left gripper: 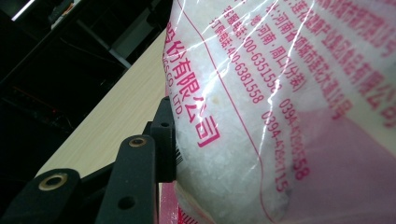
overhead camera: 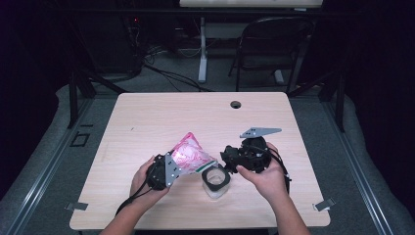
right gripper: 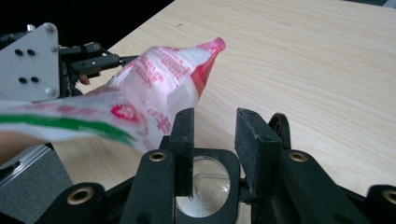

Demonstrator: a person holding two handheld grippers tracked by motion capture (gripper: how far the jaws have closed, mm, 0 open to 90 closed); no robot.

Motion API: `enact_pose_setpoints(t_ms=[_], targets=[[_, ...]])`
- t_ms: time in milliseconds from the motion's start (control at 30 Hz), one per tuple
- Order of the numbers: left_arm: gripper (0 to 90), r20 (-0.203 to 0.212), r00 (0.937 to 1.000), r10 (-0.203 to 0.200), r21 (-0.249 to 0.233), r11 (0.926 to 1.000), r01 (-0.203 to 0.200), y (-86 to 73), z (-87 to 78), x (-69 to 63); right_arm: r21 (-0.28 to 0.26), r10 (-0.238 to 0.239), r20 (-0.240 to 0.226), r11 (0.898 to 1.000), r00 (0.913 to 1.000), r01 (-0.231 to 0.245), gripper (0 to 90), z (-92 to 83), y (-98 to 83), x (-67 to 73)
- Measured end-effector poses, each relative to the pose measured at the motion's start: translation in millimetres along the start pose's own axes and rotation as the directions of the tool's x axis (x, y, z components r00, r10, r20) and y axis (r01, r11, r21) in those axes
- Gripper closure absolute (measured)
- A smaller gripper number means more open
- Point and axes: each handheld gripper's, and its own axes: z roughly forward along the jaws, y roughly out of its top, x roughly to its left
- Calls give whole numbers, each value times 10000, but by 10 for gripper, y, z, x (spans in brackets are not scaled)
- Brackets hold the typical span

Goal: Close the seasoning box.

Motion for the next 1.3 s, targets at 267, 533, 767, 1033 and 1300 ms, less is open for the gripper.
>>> enact_pose_setpoints(t_ms=[267,533,767,1033,1300], targets=[[599,245,9994,243,110,9996,-245,29,-2,-16,381,103,-287,9992,9995,-92,704,-11,86,17],[600,272,9966,778,198,9967,-784,120,-26,0,431,44,-540,9991,9985,-21,735,-35,155,74],[600,279,9948,975,252,9948,-982,147,4,-57,549,-193,-762,9982,9969,235,730,-41,244,157],[600,379,9935,1077,322,9935,-1089,161,22,-100,1094,-371,-1000,9928,9943,481,716,82,221,245],[601,468,9896,1360,317,9900,-1376,210,0,-80,1862,-393,-906,9809,9951,557,817,213,167,239]])
